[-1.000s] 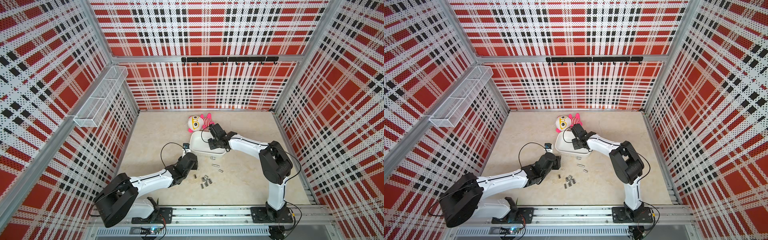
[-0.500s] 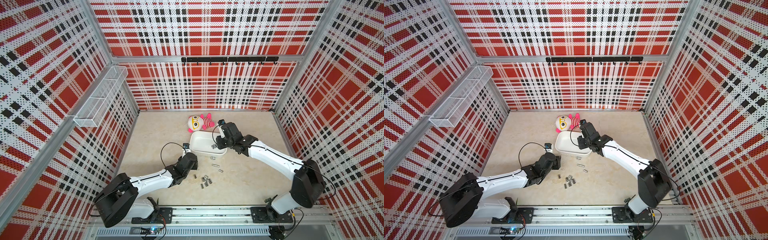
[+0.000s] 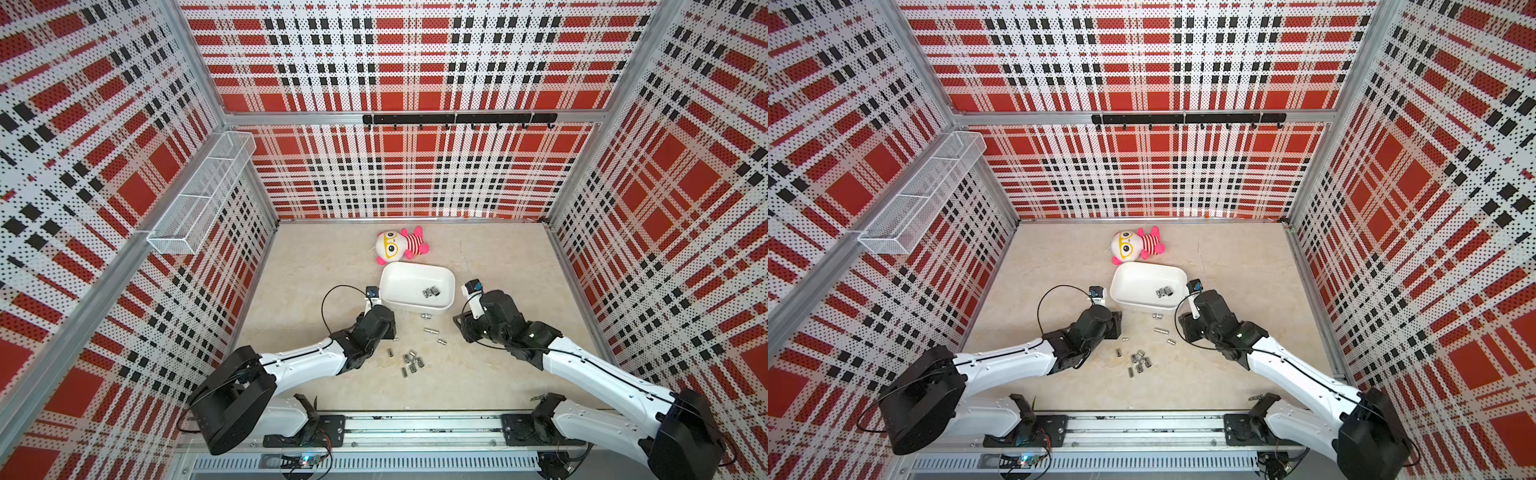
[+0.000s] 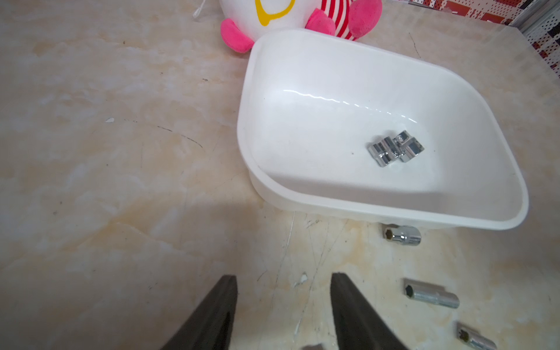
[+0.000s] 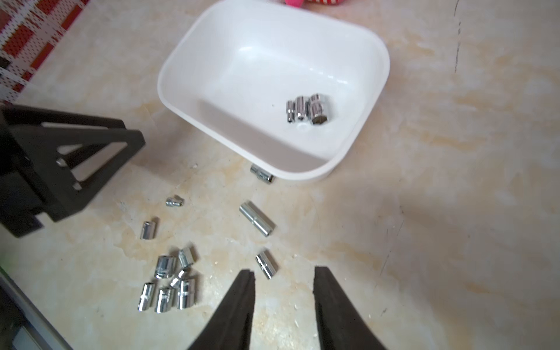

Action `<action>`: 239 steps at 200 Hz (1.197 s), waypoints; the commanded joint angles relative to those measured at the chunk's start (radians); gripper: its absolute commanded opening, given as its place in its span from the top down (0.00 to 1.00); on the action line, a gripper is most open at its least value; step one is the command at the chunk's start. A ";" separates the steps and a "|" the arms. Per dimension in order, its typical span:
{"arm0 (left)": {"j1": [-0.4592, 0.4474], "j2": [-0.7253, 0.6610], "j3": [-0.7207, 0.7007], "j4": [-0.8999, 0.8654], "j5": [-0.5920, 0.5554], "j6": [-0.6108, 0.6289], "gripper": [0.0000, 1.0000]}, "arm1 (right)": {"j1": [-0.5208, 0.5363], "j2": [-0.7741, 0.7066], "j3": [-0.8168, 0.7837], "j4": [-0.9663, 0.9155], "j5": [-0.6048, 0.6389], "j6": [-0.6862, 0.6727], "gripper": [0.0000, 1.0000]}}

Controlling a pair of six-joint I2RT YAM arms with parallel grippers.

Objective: Put the socket on the desktop into the storage box
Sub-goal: Pick up the socket head from the center of the board.

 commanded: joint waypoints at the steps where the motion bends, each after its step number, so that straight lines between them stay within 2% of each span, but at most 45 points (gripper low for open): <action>1: 0.000 0.012 0.010 0.007 0.006 0.003 0.45 | 0.020 0.023 -0.053 0.101 -0.005 0.002 0.60; 45: 0.000 0.013 0.012 0.007 0.016 0.004 0.45 | 0.095 0.119 -0.066 0.173 0.014 -0.010 0.59; 84: 0.000 0.010 0.013 0.007 0.022 0.006 0.45 | 0.121 0.199 -0.063 0.190 0.024 -0.022 0.58; 239: -0.003 0.010 0.013 0.007 0.032 0.006 0.45 | 0.142 0.373 -0.009 0.191 0.059 -0.033 0.58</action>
